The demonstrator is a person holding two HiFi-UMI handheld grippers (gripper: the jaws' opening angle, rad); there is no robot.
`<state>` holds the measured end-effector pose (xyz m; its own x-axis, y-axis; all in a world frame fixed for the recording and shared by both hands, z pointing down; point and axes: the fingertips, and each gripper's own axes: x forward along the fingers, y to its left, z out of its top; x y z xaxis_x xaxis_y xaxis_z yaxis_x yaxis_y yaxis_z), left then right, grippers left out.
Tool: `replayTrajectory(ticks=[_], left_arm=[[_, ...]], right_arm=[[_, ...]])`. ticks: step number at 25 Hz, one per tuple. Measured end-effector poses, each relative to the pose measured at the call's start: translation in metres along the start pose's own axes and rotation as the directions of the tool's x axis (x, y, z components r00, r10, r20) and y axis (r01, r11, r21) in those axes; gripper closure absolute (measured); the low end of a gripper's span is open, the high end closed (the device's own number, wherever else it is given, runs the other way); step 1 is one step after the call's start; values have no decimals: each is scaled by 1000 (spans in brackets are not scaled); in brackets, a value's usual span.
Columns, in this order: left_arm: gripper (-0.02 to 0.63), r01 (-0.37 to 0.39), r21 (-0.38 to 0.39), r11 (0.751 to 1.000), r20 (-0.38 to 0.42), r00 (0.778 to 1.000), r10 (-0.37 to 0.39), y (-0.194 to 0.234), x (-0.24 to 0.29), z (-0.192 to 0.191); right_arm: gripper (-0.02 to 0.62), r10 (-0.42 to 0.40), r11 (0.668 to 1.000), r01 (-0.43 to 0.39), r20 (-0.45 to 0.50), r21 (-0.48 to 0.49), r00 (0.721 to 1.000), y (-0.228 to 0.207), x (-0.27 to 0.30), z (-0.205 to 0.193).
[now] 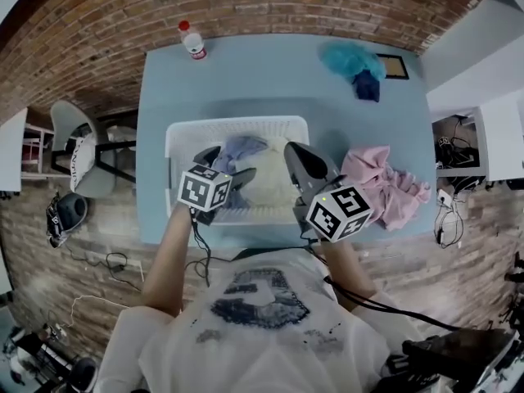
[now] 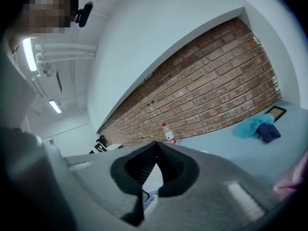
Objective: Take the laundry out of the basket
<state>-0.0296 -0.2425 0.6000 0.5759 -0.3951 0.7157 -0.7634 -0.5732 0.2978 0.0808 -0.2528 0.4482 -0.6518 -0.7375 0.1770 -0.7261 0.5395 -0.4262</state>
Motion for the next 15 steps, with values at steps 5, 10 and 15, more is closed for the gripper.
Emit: replayTrajectory(ticks=[5, 10, 15], left_arm=[[132, 23, 42, 999, -122, 992, -18, 7, 35, -17], [109, 47, 18, 999, -202, 978, -42, 12, 62, -34], [87, 61, 6, 998, -262, 963, -57, 11, 84, -52]], right_arm=[[598, 28, 1000, -27, -14, 15, 1000, -15, 11, -6], [598, 47, 998, -46, -28, 35, 998, -27, 17, -8], [598, 48, 999, -46, -45, 27, 998, -42, 23, -5]])
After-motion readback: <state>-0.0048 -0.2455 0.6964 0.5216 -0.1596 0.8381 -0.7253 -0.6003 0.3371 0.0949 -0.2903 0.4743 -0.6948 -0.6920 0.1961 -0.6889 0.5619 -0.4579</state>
